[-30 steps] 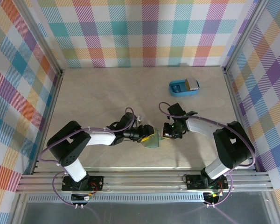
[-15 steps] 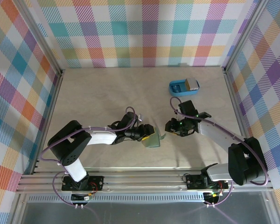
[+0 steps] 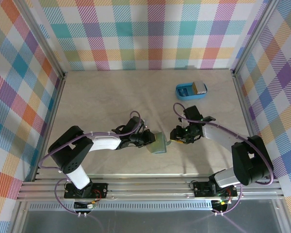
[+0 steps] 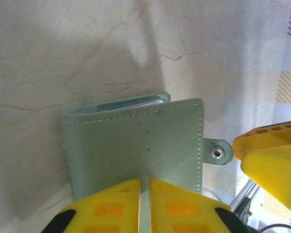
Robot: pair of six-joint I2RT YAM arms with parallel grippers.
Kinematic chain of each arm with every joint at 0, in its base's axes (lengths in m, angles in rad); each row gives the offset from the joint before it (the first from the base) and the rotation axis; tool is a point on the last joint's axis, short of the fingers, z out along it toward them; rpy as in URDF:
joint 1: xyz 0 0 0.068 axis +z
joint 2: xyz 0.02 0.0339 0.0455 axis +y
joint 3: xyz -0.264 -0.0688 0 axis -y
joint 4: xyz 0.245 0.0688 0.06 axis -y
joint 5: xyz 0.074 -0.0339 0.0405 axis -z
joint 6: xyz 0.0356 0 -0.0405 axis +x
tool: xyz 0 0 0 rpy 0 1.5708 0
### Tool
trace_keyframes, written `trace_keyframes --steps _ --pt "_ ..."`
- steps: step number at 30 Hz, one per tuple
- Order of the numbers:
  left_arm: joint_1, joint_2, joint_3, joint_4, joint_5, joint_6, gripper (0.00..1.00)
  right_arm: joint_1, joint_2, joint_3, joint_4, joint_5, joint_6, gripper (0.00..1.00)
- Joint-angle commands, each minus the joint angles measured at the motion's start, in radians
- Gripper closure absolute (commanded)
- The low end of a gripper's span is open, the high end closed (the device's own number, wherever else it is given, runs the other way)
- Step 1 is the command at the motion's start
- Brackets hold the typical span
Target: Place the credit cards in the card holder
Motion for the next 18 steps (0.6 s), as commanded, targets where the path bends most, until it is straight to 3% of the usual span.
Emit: trace_keyframes --steps 1,9,18 --pt "-0.006 -0.034 0.002 -0.066 -0.036 0.033 0.92 0.005 0.004 0.017 -0.003 -0.027 -0.015 0.63" --pt "-0.011 0.031 0.033 -0.031 0.025 0.039 0.94 0.010 0.009 0.020 -0.003 -0.028 -0.025 0.65" --pt "-0.013 0.079 0.035 -0.086 -0.011 0.053 0.92 0.027 0.034 0.034 0.007 -0.019 -0.048 0.71"
